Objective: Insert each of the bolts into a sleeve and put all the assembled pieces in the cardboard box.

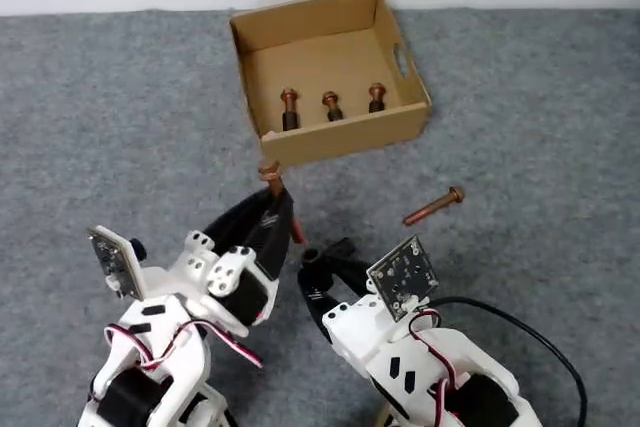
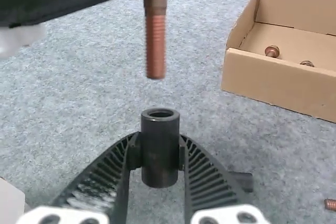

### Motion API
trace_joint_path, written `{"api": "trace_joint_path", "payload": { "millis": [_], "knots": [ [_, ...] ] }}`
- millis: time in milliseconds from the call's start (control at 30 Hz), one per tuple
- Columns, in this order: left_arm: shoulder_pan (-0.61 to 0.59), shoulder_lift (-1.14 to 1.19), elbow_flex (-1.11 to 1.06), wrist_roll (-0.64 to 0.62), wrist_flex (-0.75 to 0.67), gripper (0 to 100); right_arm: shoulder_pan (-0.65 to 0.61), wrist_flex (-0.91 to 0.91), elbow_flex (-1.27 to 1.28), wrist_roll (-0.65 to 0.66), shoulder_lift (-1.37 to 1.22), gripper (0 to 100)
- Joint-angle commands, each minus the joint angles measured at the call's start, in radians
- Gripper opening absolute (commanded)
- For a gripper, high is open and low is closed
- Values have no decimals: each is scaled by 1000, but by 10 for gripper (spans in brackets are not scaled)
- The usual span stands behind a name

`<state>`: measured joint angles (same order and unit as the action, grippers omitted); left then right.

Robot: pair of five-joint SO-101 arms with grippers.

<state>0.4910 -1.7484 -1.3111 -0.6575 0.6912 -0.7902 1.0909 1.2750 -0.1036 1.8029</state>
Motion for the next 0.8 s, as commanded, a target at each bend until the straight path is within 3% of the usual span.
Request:
{"api": "trace_joint_path", "payload": {
  "millis": [0, 233, 500, 767],
  "knots": [
    [-9, -6, 4, -8, -46, 5, -5, -25, -11, 11, 4, 8],
    [118, -6, 24, -8, 48, 5, -2, -85, -11, 68, 4, 8],
    [120, -2, 15, -3, 74, 5, -1, -97, -11, 89, 4, 8],
    [198, -6, 35, 101, 356, 6, 1, -97, -12, 89, 5, 8]
  ]
}}
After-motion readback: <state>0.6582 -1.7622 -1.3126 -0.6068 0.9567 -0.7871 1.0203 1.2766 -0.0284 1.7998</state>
